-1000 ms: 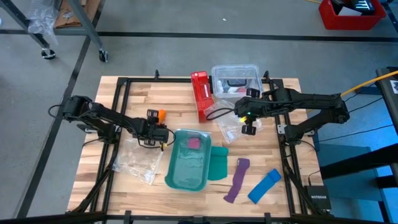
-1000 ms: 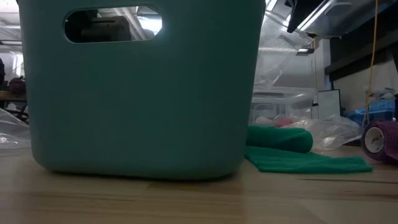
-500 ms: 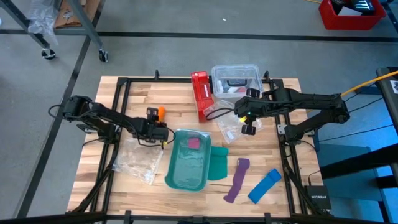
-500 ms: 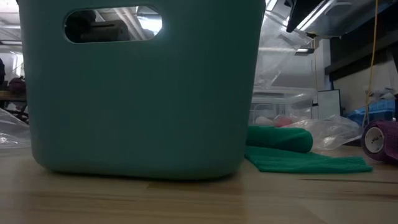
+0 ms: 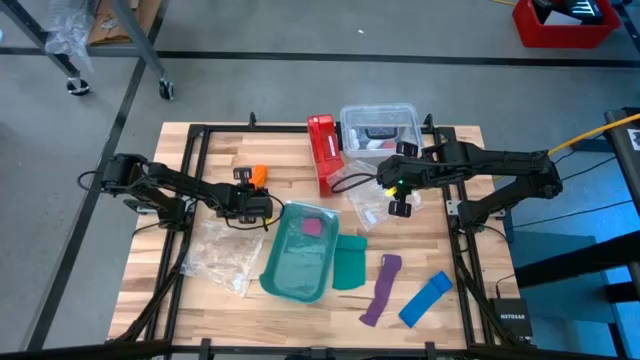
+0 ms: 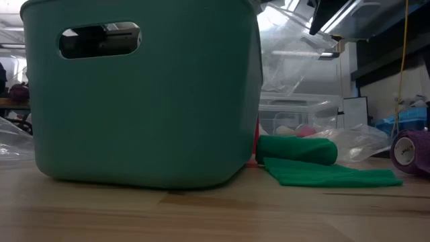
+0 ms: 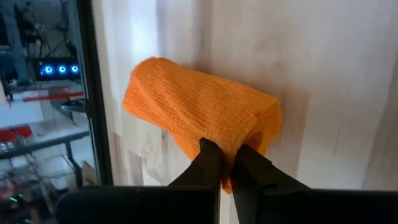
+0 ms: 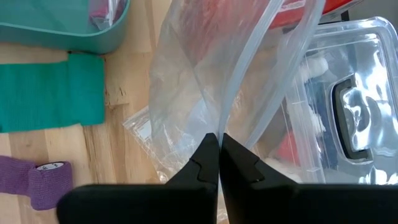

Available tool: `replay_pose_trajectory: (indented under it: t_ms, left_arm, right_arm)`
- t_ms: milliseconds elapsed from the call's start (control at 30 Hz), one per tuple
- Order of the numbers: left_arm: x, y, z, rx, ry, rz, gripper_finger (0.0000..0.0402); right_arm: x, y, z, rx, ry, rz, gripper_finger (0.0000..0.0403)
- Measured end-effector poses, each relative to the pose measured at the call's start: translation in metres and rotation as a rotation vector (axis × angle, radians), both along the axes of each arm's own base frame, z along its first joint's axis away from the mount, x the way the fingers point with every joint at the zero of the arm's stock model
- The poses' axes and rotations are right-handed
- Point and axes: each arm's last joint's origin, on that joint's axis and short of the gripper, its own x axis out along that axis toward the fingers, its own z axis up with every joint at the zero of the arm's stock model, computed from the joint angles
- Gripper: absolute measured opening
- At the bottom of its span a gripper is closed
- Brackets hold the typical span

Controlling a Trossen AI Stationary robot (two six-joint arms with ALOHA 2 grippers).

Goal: Roll bandage
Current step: Put the orange bandage into the transparent zip bag

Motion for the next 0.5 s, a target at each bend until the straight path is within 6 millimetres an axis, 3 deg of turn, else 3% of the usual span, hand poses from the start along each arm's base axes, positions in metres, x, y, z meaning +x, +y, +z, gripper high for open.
replay_pose_trajectory:
  t_ms: [233, 500]
  left_arm:
    - [0.000, -0.001, 0.006, 0.016, -0.154, 0.117, 0.0004]
    - [-0.008, -0.013, 0.033, -0.019, -0.350, 0.122, 0.0002]
  right_arm:
    - [0.000, 0.000, 0.000, 0.000, 0.004, 0.000, 0.0007]
    - [-0.001, 0.000, 0.000, 0.000, 0.009, 0.000, 0.0007]
